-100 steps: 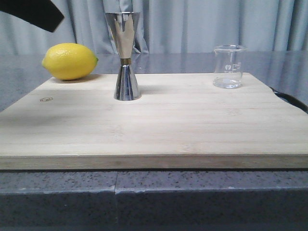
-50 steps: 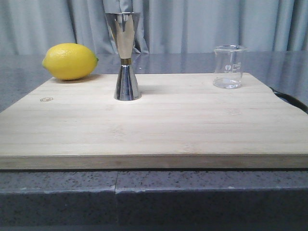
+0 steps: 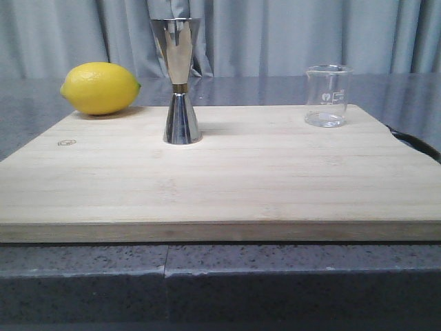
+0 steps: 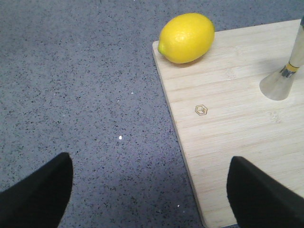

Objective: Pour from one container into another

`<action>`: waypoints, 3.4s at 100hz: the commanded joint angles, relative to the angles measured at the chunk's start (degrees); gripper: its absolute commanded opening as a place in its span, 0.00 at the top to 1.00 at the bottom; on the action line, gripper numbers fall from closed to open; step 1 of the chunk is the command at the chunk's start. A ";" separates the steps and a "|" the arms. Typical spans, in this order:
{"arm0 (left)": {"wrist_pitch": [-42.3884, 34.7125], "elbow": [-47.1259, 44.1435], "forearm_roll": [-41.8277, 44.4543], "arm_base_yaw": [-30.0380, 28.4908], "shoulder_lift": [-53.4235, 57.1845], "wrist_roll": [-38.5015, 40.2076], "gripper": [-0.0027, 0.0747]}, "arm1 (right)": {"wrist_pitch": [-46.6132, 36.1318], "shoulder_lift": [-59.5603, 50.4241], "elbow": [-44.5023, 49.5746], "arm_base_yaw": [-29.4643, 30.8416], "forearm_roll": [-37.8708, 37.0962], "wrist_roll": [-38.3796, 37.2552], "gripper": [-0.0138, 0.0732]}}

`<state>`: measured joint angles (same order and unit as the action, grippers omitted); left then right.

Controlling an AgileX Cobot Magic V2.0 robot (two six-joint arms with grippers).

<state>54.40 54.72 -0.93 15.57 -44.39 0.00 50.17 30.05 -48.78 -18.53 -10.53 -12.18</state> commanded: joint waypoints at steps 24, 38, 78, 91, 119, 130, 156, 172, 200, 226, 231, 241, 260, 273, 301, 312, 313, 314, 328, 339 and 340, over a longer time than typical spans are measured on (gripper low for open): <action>-4.32 1.02 -0.50 0.53 0.30 0.94 0.49 | -4.20 -0.74 -1.87 -0.13 -2.17 0.04 0.60; -4.32 1.02 -0.50 0.53 0.30 0.94 0.69 | -4.09 -0.74 -1.87 -0.13 -2.43 0.04 0.74; -4.32 1.02 -0.50 0.53 0.30 0.94 0.99 | -3.29 -0.74 -1.87 -0.13 -2.69 0.04 0.91; -4.56 1.02 -0.50 0.53 0.30 0.94 0.99 | -3.63 -0.74 -1.87 -0.13 -2.96 0.04 0.91; -4.65 1.02 -0.50 0.53 0.30 0.94 0.99 | -3.07 -0.74 -1.87 -0.13 -3.11 0.04 0.91; -4.69 1.02 -0.50 0.53 0.30 0.94 0.99 | -3.07 -0.74 -1.87 -0.13 -3.11 0.04 0.91; -5.03 0.50 -0.42 0.53 0.30 0.94 0.99 | -3.07 -0.74 -1.87 -0.13 -3.11 0.04 0.91; -10.78 -5.65 -1.99 0.28 3.94 0.58 0.99 | -3.07 -0.74 -1.87 -0.13 -3.11 0.04 0.91; -29.33 -25.37 -1.87 -8.70 19.58 -0.86 0.99 | -3.07 -0.74 -1.87 -0.13 -3.11 0.04 0.91; -40.52 -42.26 -1.87 -13.46 34.38 -0.86 0.99 | -3.07 -0.74 -1.87 -0.13 -3.11 0.04 0.91; -42.34 -44.70 -1.87 -13.46 36.81 -0.86 0.99 | -3.07 -0.74 -1.87 -0.13 -3.11 0.04 0.91; -45.31 -49.02 -1.87 -13.46 41.61 -0.86 0.99 | -3.07 -0.74 -1.87 -0.13 -3.11 0.04 0.91; -50.53 -54.29 -1.85 -13.35 45.99 -0.86 0.99 | -2.94 -0.63 -1.87 -0.13 -3.11 0.04 0.91; -52.57 -55.18 -1.96 -12.88 46.15 -0.86 0.99 | -2.94 -0.63 -1.87 -0.13 -3.11 0.04 0.91; -53.82 -55.18 -1.73 -12.88 46.15 -0.86 0.99 | -2.86 -0.63 -1.87 -0.13 -3.11 0.04 0.91; -53.82 -55.18 -1.73 -12.88 46.15 -0.86 0.99 | -2.86 -0.63 -1.87 -0.13 -3.11 0.04 0.91; -53.82 -55.18 -1.73 -12.88 46.15 -0.86 0.99 | -2.86 -0.63 -1.87 -0.13 -3.11 0.04 0.91; -53.82 -55.18 -1.73 -12.88 46.15 -0.86 0.99 | -2.86 -0.63 -1.87 -0.13 -3.11 0.04 0.91; -53.82 -55.18 -1.73 -12.88 46.15 -0.86 0.99 | -2.86 -0.63 -1.87 -0.13 -3.11 0.04 0.91; -53.82 -55.18 -1.73 -12.88 46.15 -0.86 0.99 | -2.86 -0.63 -1.87 -0.13 -3.11 0.04 0.91; -53.82 -55.18 -1.73 -12.88 46.15 -0.86 0.99 | -2.86 -0.63 -1.87 -0.13 -3.11 0.04 0.91</action>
<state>5.05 -0.10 -2.35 2.32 0.39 -0.96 50.97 29.26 -48.78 -18.53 -12.34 -12.18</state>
